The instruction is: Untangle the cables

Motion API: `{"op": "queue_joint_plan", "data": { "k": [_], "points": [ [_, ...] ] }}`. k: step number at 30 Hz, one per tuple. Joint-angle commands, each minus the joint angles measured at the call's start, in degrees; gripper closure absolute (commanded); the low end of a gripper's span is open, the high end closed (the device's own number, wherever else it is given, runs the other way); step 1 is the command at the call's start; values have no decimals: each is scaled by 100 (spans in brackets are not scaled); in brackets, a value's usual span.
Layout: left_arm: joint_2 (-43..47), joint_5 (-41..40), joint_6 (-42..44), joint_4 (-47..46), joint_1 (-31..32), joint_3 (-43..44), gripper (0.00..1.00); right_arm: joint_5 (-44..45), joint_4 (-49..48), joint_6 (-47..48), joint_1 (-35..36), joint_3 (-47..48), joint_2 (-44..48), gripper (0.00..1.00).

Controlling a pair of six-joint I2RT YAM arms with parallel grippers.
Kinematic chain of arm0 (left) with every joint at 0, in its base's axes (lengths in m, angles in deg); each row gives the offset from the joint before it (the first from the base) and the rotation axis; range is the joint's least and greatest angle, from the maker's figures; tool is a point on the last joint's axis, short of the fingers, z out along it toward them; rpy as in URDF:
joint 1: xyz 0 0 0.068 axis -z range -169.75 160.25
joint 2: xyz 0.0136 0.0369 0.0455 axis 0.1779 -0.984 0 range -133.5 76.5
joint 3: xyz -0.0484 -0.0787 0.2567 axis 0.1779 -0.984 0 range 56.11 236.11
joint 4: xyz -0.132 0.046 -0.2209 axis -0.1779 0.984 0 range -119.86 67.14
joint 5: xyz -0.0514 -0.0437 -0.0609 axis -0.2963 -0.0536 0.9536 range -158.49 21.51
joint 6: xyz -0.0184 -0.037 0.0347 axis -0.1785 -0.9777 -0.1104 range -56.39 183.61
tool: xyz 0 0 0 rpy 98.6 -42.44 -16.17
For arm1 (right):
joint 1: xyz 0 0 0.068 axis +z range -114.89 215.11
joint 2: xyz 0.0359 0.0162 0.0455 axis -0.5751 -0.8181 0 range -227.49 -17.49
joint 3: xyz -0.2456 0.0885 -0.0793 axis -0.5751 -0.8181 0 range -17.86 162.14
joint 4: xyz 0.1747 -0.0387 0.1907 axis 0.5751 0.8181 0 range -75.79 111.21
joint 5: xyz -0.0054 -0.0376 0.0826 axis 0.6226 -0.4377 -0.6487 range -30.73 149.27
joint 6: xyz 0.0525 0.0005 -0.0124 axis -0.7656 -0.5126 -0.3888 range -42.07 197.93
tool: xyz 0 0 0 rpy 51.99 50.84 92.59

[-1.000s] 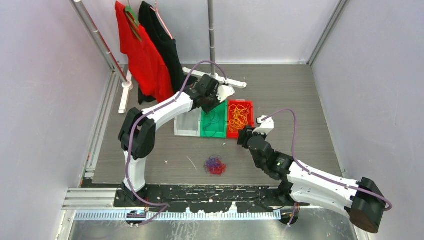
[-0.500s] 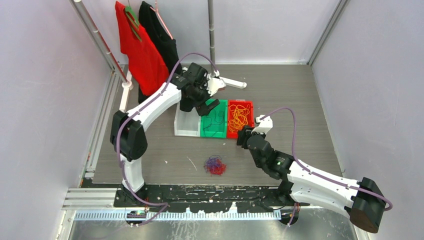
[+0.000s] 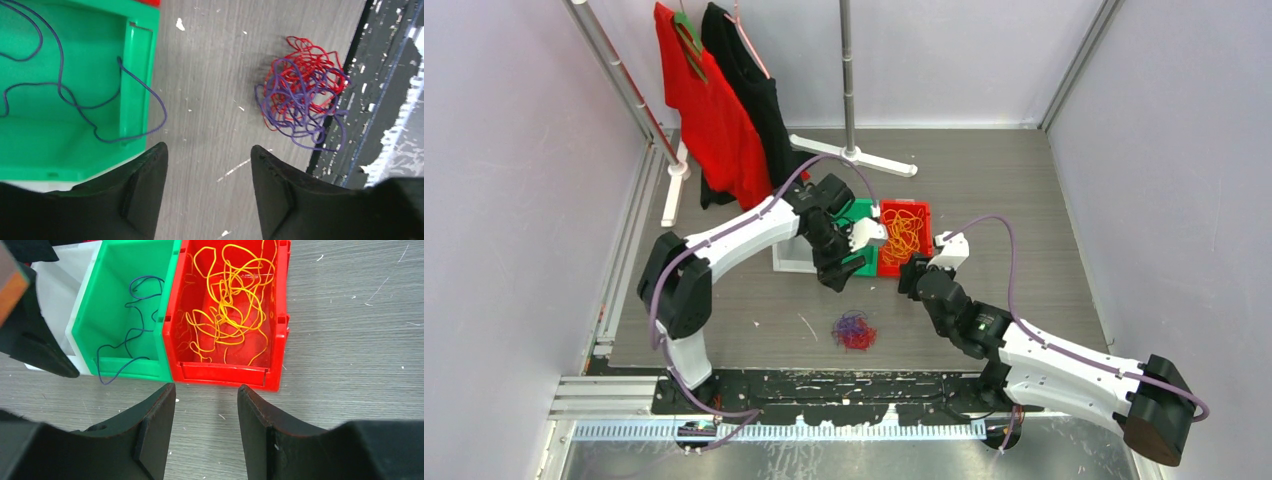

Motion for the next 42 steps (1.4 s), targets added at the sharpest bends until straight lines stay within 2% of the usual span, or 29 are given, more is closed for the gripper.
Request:
{"op": "queue_joint_plan", "data": {
  "k": [1, 6, 12, 14, 17, 21, 22, 34, 39, 42],
  "points": [
    [-185, -7, -176, -912, -51, 33, 42, 174, 31, -145, -30, 198, 210, 46],
    [-320, -102, -244, -1519, -20, -113, 53, 283, 96, -140, -39, 121, 343, 47],
    [-632, 110, -382, -1597, -8, -126, 55, 282, 88, -134, -65, 78, 346, 47],
    [-767, 141, -493, -1624, -14, -85, 59, 265, 103, -139, -84, 73, 348, 47],
    [-891, 24, -592, -1731, -7, -71, 70, 260, 131, -135, -112, 69, 373, 48],
    [-866, -407, -760, -2028, -17, -41, 96, 247, 137, -139, -148, 39, 442, 50],
    [-830, -447, -812, -2056, -21, -16, 99, 239, 133, -144, -159, 38, 442, 50],
    [-778, 41, -948, -1446, -49, 572, 100, 42, -8, -161, -188, 3, 290, 51],
    [-832, -396, -1016, -1975, -206, 552, 100, 40, -56, -199, -188, -42, 284, 51],
    [-920, -1132, -892, -2588, -254, 369, 100, 32, -108, -242, -189, -67, 239, 51]
  ]
}}
